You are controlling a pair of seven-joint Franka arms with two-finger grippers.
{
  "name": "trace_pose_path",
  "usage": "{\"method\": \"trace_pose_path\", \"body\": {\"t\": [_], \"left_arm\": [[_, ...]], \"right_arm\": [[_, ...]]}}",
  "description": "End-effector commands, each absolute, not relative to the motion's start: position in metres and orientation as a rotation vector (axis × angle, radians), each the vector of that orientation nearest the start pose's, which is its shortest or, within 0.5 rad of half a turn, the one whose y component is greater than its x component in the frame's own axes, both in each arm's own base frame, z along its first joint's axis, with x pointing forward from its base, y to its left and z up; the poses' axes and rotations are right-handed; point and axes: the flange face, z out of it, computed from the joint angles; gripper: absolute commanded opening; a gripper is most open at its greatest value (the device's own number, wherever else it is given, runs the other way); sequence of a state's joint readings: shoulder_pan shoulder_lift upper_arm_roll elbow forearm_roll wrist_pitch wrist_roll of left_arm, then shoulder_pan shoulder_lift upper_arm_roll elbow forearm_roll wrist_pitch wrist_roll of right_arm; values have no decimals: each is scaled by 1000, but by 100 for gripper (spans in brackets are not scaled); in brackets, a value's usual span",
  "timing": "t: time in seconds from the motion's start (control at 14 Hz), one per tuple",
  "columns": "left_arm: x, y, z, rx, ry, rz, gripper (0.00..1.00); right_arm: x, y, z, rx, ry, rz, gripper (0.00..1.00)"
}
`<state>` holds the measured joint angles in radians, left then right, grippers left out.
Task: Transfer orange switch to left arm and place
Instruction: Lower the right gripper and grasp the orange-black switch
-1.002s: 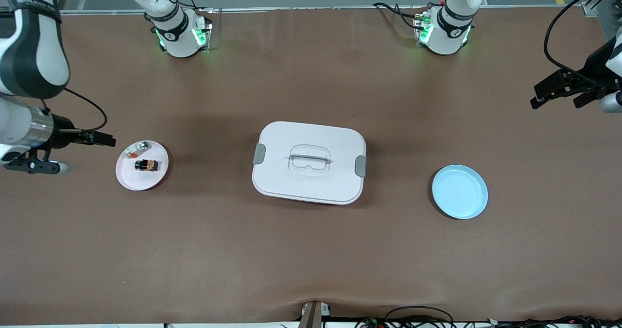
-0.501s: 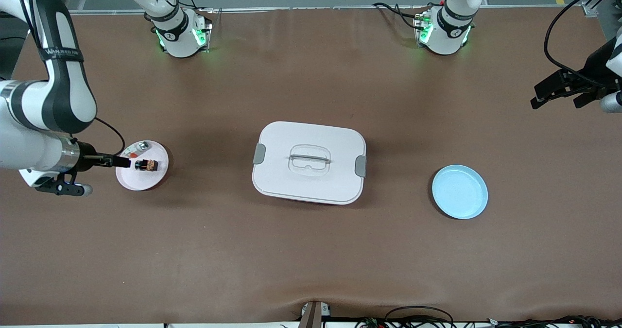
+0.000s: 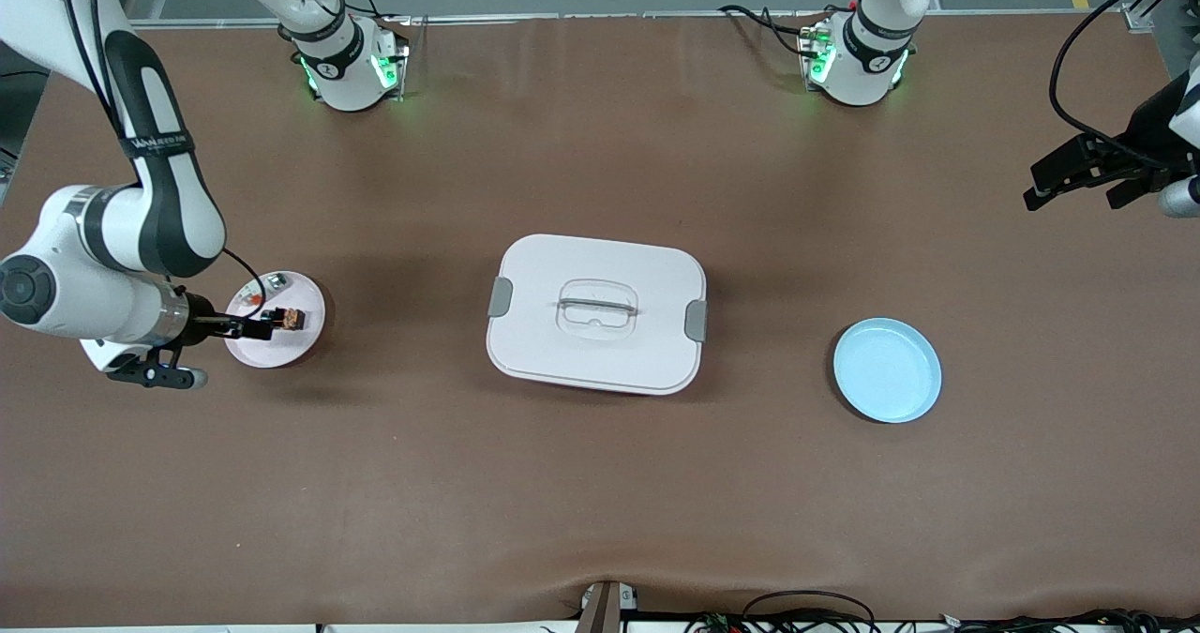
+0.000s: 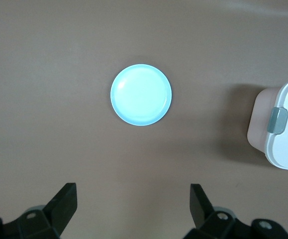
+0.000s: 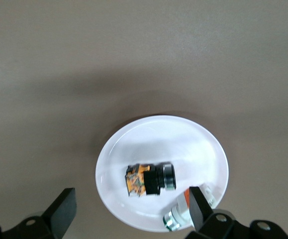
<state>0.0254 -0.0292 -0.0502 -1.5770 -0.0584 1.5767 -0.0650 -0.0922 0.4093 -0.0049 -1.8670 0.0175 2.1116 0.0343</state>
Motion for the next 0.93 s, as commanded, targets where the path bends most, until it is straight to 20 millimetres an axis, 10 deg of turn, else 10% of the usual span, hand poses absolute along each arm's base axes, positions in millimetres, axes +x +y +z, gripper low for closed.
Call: {"method": "trace_pose_path", "body": {"t": [0.0, 0.86], "left_arm": [[545, -18, 642, -3187, -42, -34, 100], [545, -18, 642, -3185, -40, -34, 100]], "right_arm": [[611, -74, 252, -3103, 247, 301, 100], [595, -69, 184, -3063, 248, 488, 100]]}}
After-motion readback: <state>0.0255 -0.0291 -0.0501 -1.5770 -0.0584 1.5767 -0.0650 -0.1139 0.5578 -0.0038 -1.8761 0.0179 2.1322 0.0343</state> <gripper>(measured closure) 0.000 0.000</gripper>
